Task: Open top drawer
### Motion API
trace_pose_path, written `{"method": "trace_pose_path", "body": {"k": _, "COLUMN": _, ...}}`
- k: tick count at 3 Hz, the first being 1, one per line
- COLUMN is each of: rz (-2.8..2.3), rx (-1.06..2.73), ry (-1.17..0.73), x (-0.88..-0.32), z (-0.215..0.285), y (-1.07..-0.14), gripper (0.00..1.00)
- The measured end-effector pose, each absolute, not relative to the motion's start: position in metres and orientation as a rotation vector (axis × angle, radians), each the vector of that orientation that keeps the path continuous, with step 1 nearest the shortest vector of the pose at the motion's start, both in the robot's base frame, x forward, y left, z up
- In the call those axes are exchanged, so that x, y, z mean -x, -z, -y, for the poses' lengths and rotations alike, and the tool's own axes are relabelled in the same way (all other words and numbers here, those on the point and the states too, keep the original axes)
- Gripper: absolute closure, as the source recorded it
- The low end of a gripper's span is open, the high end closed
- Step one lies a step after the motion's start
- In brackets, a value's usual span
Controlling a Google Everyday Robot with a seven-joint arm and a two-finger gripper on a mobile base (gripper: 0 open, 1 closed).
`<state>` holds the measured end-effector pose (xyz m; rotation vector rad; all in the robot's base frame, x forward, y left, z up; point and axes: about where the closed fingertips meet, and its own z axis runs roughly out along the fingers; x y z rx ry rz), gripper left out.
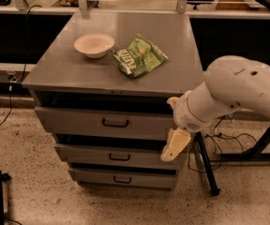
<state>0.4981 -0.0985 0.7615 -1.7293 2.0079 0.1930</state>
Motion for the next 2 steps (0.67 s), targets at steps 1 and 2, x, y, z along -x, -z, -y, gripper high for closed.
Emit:
{"method": "trace_pose_path", "body": {"k": 1, "rz": -2.011, "rx": 1.712, "ry": -0.054, "x": -0.4869, "z": 0.1044, "y": -0.7659, "gripper": 0.00}}
{"method": "trace_pose_path", "body": {"k": 2, "rz": -2.011, "rx": 1.712, "ry": -0.054, "x": -0.4869, "z": 0.1044, "y": -0.7659, "gripper": 0.00}}
